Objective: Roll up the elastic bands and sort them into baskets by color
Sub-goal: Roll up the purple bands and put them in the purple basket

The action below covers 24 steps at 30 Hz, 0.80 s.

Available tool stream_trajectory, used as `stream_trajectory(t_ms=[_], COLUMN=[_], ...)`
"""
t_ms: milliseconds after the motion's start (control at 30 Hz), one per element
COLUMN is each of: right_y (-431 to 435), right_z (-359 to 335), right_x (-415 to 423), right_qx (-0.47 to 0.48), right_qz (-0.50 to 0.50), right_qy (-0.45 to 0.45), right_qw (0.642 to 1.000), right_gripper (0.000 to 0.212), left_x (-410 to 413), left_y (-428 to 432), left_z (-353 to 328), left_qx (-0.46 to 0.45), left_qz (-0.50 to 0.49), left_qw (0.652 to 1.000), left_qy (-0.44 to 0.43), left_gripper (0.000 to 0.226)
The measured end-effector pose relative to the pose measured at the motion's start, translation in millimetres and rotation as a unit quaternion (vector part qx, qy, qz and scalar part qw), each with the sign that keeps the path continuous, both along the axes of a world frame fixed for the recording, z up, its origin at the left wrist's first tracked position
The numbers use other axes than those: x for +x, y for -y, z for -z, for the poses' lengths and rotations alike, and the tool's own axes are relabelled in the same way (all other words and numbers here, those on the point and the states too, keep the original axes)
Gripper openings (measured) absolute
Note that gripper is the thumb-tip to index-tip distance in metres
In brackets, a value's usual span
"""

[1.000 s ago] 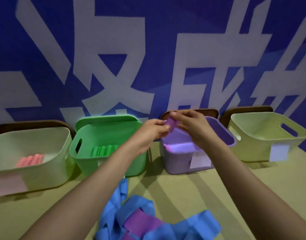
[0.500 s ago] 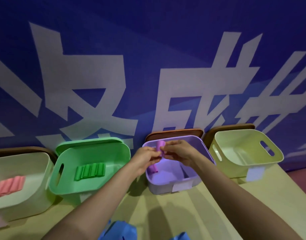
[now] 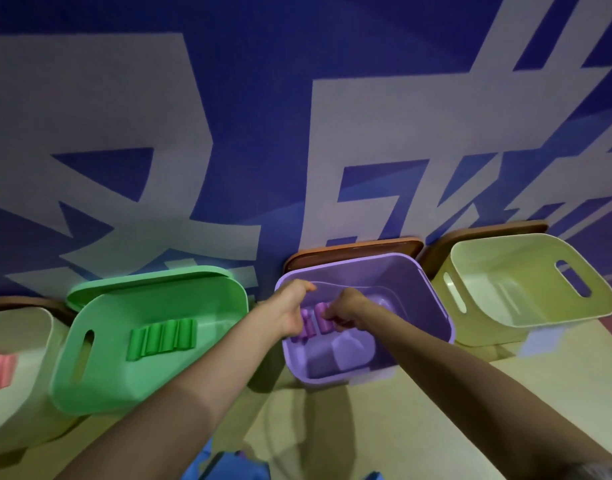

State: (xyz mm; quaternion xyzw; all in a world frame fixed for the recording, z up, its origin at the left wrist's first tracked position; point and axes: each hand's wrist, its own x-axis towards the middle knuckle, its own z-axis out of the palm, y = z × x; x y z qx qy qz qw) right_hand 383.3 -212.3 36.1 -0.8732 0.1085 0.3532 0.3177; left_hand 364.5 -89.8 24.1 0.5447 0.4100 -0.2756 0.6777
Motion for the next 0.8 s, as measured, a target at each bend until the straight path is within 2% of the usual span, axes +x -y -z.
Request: stream_trajectory(t_ms=[100, 200, 267, 300, 433, 600, 733, 800], right_y=[-2, -6, -9, -10, -12, -11, -6, 0], right_z=[6, 9, 13, 14, 18, 15, 9, -4], right_x=[1, 4, 3, 3, 5, 7, 9, 8], right_qx=[-0.012, -0.001, 0.014, 0.017, 0.019, 0.008, 0.044, 0.068], right_qz=[-0.008, -0.010, -0.008, -0.011, -0.031, -0.053, -0.015, 0.004], right_qy=[0.001, -0.007, -0.002, 0.001, 0.008, 0.006, -0.038, -0.047], right_qw=[1.000, 1.000, 1.000, 1.000, 0.999, 0.999, 0.998, 0.997], right_gripper=[0.029, 0.013, 0.019, 0.023, 0.021, 0.009, 0.018, 0.015], left_x=[-3, -1, -1, -1, -6, -5, -6, -10], left_y=[7, 8, 7, 7, 9, 8, 4, 5], left_z=[-16, -15, -18, -18, -32, -30, -33, -42], left_qx=[0.001, -0.002, 0.008, 0.008, 0.020, -0.008, -0.016, -0.030], left_qz=[-0.002, 0.003, 0.009, 0.014, 0.011, -0.008, -0.027, -0.022], left_qw=[1.000, 1.000, 0.999, 0.999, 1.000, 1.000, 0.999, 0.999], left_qy=[-0.014, -0.023, -0.035, -0.036, -0.009, -0.018, -0.021, -0.006], left_gripper=[0.059, 0.061, 0.077, 0.078, 0.059, 0.066, 0.064, 0.058])
